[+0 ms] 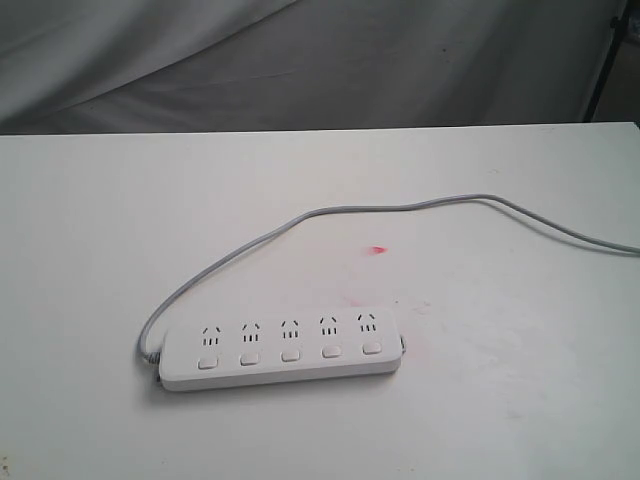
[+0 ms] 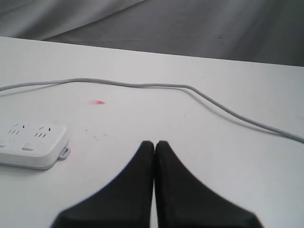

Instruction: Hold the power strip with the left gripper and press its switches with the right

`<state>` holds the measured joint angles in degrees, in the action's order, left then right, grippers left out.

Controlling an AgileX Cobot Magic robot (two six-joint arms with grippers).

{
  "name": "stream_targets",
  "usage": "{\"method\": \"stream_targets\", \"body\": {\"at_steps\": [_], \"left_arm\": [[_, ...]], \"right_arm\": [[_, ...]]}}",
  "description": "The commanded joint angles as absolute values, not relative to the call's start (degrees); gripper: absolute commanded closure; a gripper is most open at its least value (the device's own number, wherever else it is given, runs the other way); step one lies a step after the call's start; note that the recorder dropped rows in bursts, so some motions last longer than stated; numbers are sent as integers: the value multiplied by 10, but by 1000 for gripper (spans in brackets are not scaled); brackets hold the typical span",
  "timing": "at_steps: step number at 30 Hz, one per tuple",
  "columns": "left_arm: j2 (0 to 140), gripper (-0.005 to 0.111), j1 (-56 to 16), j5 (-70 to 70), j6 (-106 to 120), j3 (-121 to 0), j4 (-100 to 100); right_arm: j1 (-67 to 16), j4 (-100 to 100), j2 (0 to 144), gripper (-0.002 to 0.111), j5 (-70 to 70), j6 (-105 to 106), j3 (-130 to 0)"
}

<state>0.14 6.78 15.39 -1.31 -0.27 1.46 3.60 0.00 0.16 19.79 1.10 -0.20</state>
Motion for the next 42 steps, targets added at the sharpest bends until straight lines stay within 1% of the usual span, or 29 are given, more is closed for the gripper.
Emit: {"method": "stream_targets", "body": {"at_steps": [1, 16, 20, 26, 36, 42], "left_arm": [[0, 106, 69, 148, -13, 0, 12], [0, 106, 69, 149, -9, 0, 11], [9, 106, 69, 149, 47, -48, -3], [124, 106, 69, 149, 141, -143, -64], [377, 106, 69, 148, 351, -274, -213], [493, 106, 83, 148, 515, -328, -365]], "right_arm": [[40, -3, 0, 108, 196, 10, 0], [40, -3, 0, 108, 196, 10, 0], [40, -3, 0, 108, 196, 10, 0], [40, -3, 0, 108, 196, 10, 0], [40, -3, 0, 108, 196, 10, 0], [40, -3, 0, 108, 196, 10, 0]]}}
